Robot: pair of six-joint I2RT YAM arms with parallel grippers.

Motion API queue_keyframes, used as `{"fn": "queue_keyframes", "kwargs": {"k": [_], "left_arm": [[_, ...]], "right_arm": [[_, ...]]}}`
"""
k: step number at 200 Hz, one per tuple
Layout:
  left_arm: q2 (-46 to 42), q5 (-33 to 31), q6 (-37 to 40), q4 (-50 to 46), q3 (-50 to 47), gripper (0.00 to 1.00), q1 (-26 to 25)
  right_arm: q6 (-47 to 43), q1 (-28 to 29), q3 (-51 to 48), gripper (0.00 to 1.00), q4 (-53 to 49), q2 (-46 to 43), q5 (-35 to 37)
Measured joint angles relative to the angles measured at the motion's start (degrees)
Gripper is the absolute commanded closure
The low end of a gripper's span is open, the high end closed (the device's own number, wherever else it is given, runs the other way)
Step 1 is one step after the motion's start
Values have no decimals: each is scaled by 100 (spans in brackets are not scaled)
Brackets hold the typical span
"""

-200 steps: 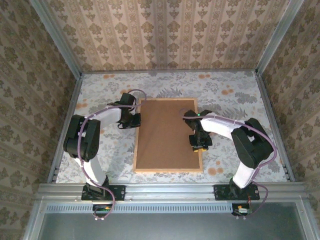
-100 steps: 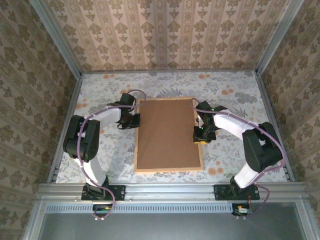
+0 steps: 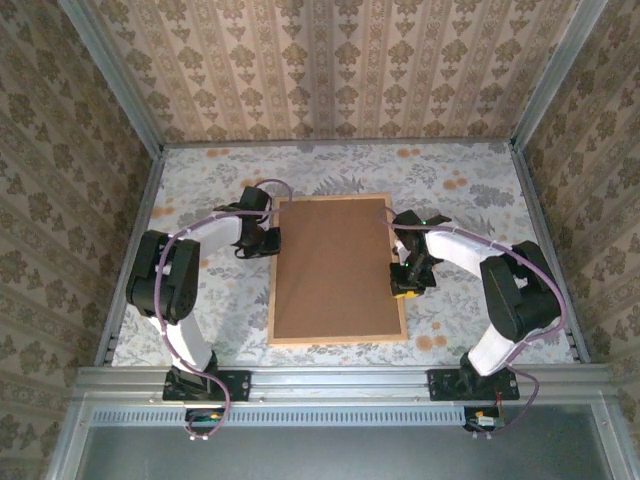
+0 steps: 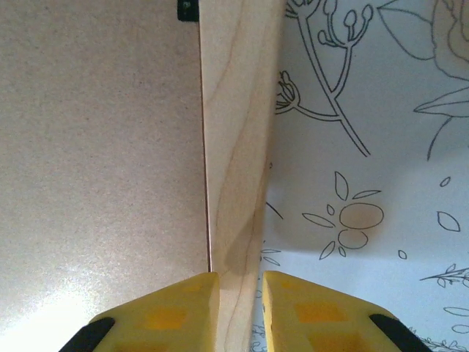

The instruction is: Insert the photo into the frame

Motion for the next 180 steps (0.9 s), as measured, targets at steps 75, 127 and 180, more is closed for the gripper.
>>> {"fn": "queue_keyframes", "kwargs": {"k": [75,127,180], "left_arm": [[0,0,0,0,0,95,0],[0,0,0,0,0,95,0],[0,2,0,2,0,95,0]], "right_arm": [[-4,7,-17,79,44,52,-37],[4,109,-13,78,44,52,66],[33,284,20,78,39,52,308]]}}
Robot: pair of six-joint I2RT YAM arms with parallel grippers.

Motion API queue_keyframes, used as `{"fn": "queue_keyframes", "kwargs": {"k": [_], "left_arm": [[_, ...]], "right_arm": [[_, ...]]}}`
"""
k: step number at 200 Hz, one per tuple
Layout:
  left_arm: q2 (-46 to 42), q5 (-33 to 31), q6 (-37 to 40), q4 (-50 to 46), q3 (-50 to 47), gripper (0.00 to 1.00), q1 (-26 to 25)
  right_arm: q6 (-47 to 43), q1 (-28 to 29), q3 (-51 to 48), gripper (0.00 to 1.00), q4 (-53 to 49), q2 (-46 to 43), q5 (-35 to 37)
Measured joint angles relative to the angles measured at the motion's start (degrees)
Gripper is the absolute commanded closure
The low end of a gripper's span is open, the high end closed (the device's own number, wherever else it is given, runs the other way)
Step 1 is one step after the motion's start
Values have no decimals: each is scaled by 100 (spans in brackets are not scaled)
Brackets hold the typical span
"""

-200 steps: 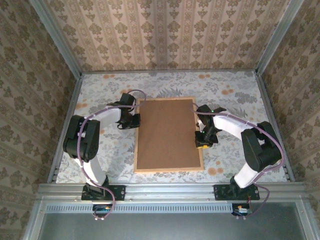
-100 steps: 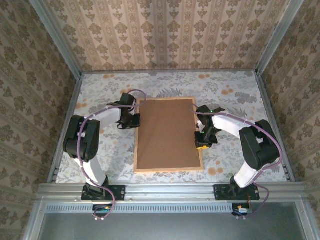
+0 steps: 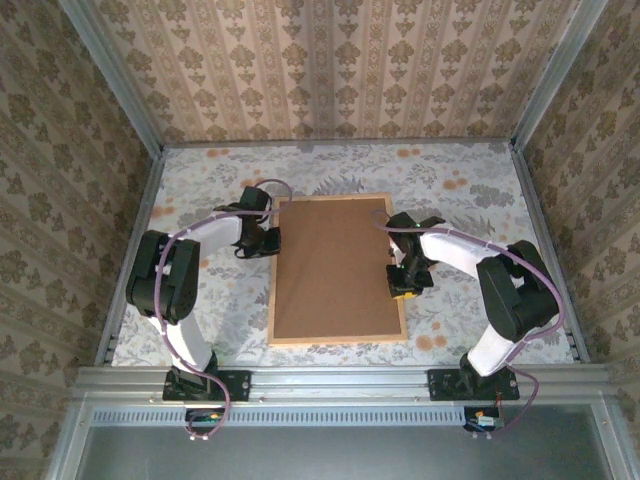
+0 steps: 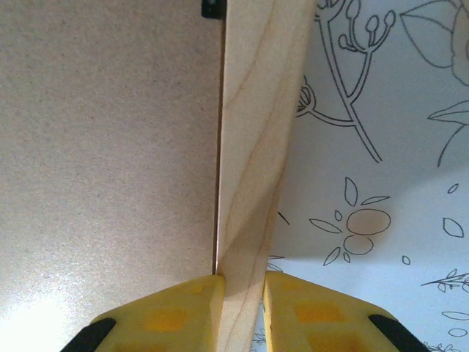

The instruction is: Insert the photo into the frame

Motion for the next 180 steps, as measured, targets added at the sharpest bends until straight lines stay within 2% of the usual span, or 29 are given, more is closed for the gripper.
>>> {"fn": "queue_keyframes", "kwargs": {"k": [124,180], "left_arm": [[-17,-24,0,44,-33,96,22],[-39,-22,-4,90,-76,100,24]], "right_arm": [[577,428,184,78,-131,184,391],[927,691,232,75,-162,262,721]]}}
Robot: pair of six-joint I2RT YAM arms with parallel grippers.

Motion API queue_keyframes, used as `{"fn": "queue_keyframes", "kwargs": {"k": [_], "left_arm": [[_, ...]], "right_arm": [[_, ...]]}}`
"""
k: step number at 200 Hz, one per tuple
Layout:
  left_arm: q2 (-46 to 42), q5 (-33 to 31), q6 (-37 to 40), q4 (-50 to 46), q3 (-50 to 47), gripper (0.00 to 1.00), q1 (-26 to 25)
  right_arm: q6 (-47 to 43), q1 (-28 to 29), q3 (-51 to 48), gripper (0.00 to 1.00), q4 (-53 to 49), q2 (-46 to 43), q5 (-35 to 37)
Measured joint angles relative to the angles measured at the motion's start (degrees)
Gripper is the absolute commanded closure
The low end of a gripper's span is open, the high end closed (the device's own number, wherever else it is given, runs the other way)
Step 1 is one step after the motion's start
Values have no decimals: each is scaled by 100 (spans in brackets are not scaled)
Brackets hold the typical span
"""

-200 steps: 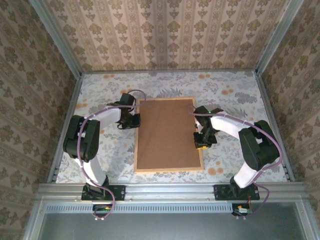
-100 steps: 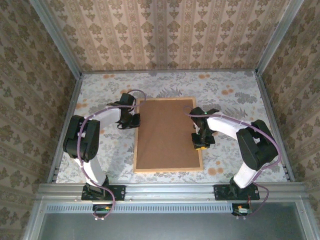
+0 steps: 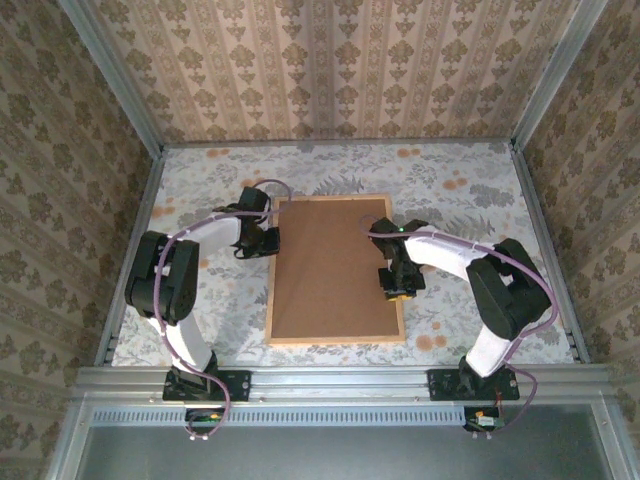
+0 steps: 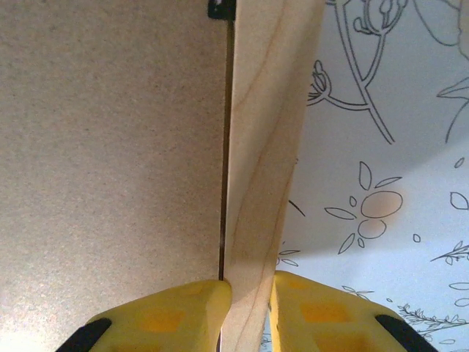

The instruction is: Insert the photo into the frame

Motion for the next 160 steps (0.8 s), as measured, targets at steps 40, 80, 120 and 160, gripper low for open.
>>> {"fn": "queue_keyframes", "kwargs": {"k": [40,80,120,160], "left_arm": [[0,0,-17,9,-4,100,0],[-24,-2,-17,39,-35,100,0],[-31,-4,-20,39,-35,100,0],[-31,-7,-17,39,-37,100,0]], "right_arm": [[223,118,-28,76,15,0,175],[323,168,-94,74,101,-15,210],[435,173,-304,73,365,-118,179],[557,164,-549,74,638,-328,181]]}}
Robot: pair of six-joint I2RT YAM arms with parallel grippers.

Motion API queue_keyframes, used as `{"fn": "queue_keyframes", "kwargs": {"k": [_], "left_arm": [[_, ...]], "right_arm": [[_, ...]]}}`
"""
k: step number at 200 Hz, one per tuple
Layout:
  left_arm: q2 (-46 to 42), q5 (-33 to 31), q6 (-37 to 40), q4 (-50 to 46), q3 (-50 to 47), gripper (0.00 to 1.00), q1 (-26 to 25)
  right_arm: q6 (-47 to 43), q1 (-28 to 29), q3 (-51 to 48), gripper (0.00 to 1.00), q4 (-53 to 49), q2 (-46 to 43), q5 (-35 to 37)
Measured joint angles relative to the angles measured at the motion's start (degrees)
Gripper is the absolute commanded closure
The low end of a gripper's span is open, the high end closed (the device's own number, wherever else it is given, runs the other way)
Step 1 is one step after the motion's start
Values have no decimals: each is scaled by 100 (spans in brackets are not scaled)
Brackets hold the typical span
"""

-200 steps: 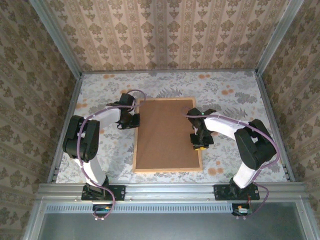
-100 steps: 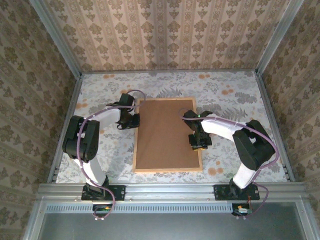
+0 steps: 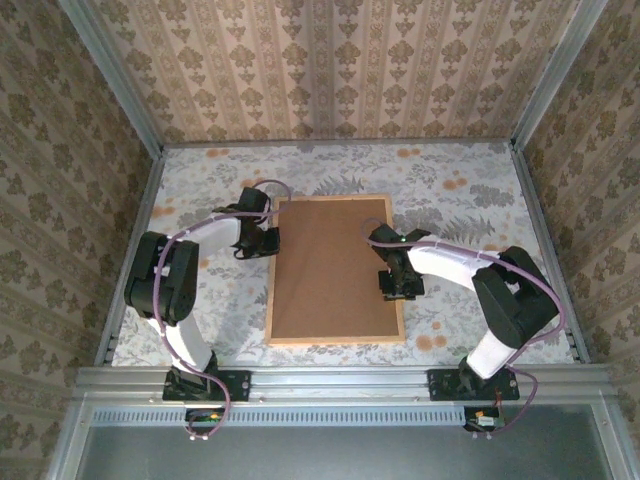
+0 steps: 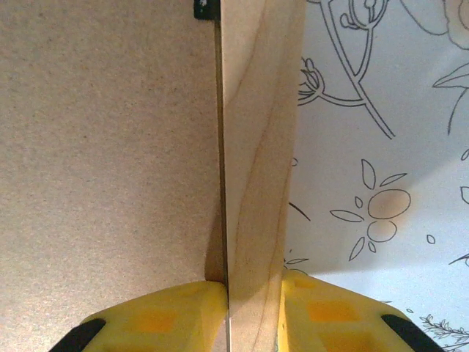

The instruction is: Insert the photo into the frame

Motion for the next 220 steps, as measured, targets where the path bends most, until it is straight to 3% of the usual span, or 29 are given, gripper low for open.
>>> {"fn": "queue_keyframes", "kwargs": {"k": [73,131,187,220], "left_arm": [[0,0,0,7,-4,100,0],[-13,-9,0,15,-26,100,0],[-22,2,0,13,-31,100,0],[-22,7,0,13,-31,100,0]], "right_arm": [[-15,-24,103,71,-70,48,-22],[-520,-629,236,62,-319,-96,-525],[-874,-1276,1119,59,-125,-166,-920],[-955,-1587,1987,60,219,566,-946]]}}
